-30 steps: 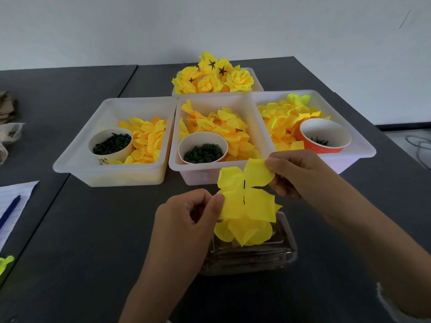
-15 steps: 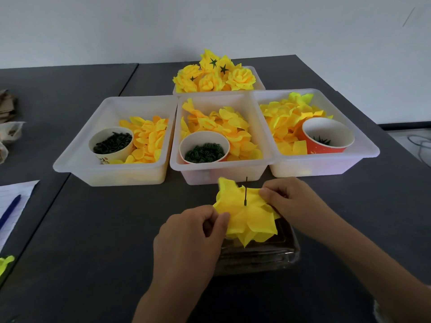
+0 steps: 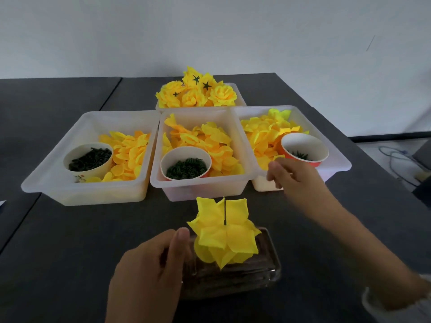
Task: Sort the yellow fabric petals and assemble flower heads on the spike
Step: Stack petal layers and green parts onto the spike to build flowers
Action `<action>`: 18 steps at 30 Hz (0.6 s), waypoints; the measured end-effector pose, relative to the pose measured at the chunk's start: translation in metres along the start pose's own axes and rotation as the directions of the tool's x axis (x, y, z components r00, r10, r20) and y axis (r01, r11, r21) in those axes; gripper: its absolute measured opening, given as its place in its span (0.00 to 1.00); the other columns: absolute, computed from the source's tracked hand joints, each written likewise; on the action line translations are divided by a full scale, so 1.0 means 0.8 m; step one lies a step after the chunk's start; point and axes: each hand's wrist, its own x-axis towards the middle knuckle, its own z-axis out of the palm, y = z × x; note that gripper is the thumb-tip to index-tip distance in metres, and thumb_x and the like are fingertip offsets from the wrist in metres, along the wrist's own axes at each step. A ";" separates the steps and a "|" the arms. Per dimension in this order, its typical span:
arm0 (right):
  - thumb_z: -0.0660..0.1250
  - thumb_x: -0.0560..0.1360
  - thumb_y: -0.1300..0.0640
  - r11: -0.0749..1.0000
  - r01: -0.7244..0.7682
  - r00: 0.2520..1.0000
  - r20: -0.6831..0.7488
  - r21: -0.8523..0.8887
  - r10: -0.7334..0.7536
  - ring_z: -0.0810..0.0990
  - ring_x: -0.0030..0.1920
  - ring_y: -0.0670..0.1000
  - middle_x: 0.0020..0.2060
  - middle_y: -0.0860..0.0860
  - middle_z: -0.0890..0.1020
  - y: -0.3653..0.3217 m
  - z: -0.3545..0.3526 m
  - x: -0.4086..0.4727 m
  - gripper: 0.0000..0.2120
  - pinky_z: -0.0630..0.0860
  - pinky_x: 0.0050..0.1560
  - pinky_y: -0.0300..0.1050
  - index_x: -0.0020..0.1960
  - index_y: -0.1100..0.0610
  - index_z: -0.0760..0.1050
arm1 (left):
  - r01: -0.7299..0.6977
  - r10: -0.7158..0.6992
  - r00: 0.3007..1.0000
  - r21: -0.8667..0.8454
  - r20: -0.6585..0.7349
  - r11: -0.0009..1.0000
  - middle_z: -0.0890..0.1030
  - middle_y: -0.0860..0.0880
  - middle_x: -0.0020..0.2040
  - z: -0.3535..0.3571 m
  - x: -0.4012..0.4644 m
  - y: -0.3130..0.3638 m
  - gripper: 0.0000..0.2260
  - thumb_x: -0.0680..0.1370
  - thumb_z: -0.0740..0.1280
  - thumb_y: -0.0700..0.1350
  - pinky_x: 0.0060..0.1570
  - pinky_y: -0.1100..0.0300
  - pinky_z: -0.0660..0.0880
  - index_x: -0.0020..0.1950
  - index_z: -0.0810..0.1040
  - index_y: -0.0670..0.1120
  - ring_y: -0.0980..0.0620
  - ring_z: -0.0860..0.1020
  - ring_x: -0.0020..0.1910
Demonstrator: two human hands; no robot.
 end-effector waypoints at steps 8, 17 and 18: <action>0.70 0.73 0.51 0.664 0.183 0.950 0.304 -0.725 0.071 0.70 0.57 0.58 0.51 0.53 0.73 0.076 -0.008 0.144 0.14 0.69 0.54 0.49 0.58 0.47 0.78 | 0.032 -0.032 0.999 -0.030 0.005 0.999 0.78 0.58 0.29 -0.020 0.004 0.017 0.19 0.71 0.54 0.62 0.26 0.66 0.68 0.29 0.74 0.52 0.60 0.77 0.31; 0.72 0.71 0.57 0.863 0.151 0.963 0.268 -0.483 -0.018 0.74 0.42 0.52 0.37 0.49 0.77 0.061 -0.014 0.159 0.06 0.65 0.38 0.42 0.45 0.60 0.81 | 0.053 -0.055 0.998 -0.133 -0.015 0.990 0.76 0.57 0.25 -0.026 0.001 0.018 0.15 0.69 0.59 0.58 0.29 0.67 0.70 0.29 0.76 0.51 0.58 0.76 0.28; 0.72 0.72 0.57 0.873 0.139 0.972 0.231 -0.467 -0.031 0.75 0.42 0.53 0.38 0.52 0.79 0.056 -0.022 0.157 0.07 0.67 0.40 0.43 0.45 0.61 0.81 | 0.044 -0.048 0.999 -0.145 -0.025 0.988 0.77 0.56 0.26 -0.028 0.001 0.019 0.15 0.69 0.58 0.58 0.30 0.67 0.71 0.29 0.77 0.51 0.58 0.76 0.29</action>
